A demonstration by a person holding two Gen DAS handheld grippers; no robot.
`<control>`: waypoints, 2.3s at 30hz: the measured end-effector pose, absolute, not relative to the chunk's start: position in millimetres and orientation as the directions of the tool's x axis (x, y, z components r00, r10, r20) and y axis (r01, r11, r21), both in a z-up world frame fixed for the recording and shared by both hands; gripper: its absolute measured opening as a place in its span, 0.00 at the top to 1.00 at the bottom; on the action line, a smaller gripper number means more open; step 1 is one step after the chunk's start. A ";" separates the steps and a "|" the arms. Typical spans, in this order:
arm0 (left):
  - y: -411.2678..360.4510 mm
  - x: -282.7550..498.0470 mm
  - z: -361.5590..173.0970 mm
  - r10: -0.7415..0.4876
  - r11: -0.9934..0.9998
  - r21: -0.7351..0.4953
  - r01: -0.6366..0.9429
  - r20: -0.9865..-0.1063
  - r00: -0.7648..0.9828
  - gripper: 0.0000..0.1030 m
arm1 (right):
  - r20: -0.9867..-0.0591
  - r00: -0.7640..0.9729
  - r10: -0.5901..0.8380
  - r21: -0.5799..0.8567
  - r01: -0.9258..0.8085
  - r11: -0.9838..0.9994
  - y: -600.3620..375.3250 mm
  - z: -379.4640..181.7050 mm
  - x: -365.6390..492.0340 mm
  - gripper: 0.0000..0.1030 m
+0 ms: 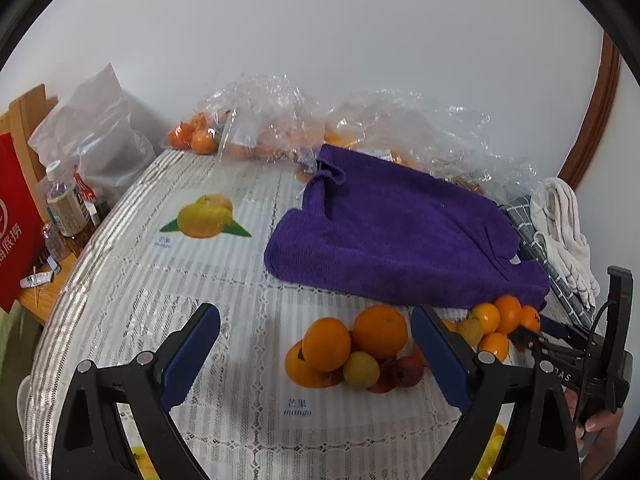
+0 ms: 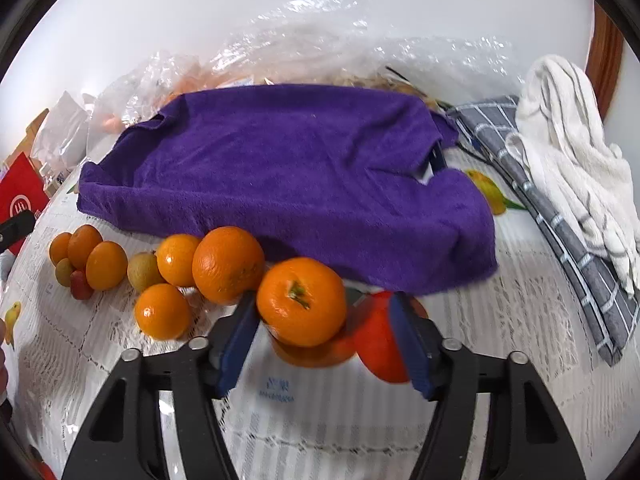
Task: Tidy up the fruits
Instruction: 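Grasp a large orange from the fruit row with the right tool while the left tool grasps another orange, then lift and carry both held oranges over the purple towel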
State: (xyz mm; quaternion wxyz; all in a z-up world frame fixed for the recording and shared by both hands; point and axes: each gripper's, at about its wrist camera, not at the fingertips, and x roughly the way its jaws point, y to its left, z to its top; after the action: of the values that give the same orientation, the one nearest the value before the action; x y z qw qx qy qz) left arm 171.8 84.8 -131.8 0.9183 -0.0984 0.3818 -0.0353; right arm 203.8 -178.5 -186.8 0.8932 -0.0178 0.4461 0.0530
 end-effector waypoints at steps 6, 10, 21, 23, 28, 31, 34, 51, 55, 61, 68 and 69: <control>80.6 177.6 -145.2 -0.157 0.978 -0.208 0.003 -0.730 0.665 0.25 | -0.793 0.603 0.090 -0.002 -0.150 0.989 -174.1 -186.4 197.3 0.60; 75.4 175.9 -146.6 -0.179 0.977 -0.210 0.034 -0.727 0.663 0.31 | -0.784 0.613 0.096 0.034 -0.113 0.993 -187.5 -183.9 191.3 0.60; 79.2 182.0 -154.8 -0.145 0.981 -0.196 -0.004 -0.738 0.659 0.61 | -0.780 0.621 0.077 0.086 -0.016 0.996 -216.9 -181.3 188.3 0.60; 79.0 183.6 -157.8 -0.148 0.980 -0.197 -0.003 -0.746 0.649 0.61 | -0.780 0.621 0.084 0.092 -0.019 0.996 -217.1 -181.3 188.7 0.60; 73.1 185.0 -160.7 -0.128 0.987 -0.164 0.005 -0.751 0.647 0.61 | -0.793 0.606 0.065 0.061 -0.028 0.998 -213.9 -185.9 190.2 0.59; 75.4 186.0 -161.9 -0.129 0.985 -0.172 -0.005 -0.756 0.642 0.61 | -0.795 0.602 0.067 0.061 -0.031 0.998 -213.4 -186.8 190.6 0.59; 82.2 188.7 -163.7 -0.157 0.976 -0.216 -0.018 -0.761 0.629 0.61 | -0.796 0.601 0.067 0.060 -0.032 0.998 -213.9 -187.2 190.5 0.59; 92.9 188.1 -164.8 -0.161 0.968 -0.247 -0.050 -0.759 0.631 0.71 | -0.791 0.608 0.070 0.091 0.003 0.996 -221.3 -186.0 189.8 0.60; 88.3 189.7 -167.1 -0.156 0.975 -0.222 -0.031 -0.773 0.615 0.69 | -0.793 0.606 0.057 0.071 0.000 0.997 -219.0 -186.0 189.9 0.59; 86.2 189.5 -168.6 -0.159 0.974 -0.224 -0.028 -0.770 0.618 0.71 | -0.792 0.607 0.058 0.071 -0.002 0.997 -219.4 -185.9 190.2 0.59; 95.3 185.3 -160.3 -0.159 0.967 -0.252 -0.050 -0.739 0.655 0.71 | -0.733 0.670 0.114 0.121 -0.036 0.992 -219.7 -172.3 182.4 0.60; 96.1 184.4 -158.1 -0.155 0.967 -0.250 -0.051 -0.733 0.663 0.71 | -0.726 0.679 0.113 0.114 -0.043 0.993 -217.7 -169.8 181.7 0.60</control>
State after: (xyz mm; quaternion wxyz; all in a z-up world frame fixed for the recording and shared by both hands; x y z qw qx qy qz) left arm 184.4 96.1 -158.1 0.9031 -0.1256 0.4095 -0.0288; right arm 181.7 -217.7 -169.8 0.9151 0.0437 0.3986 0.0425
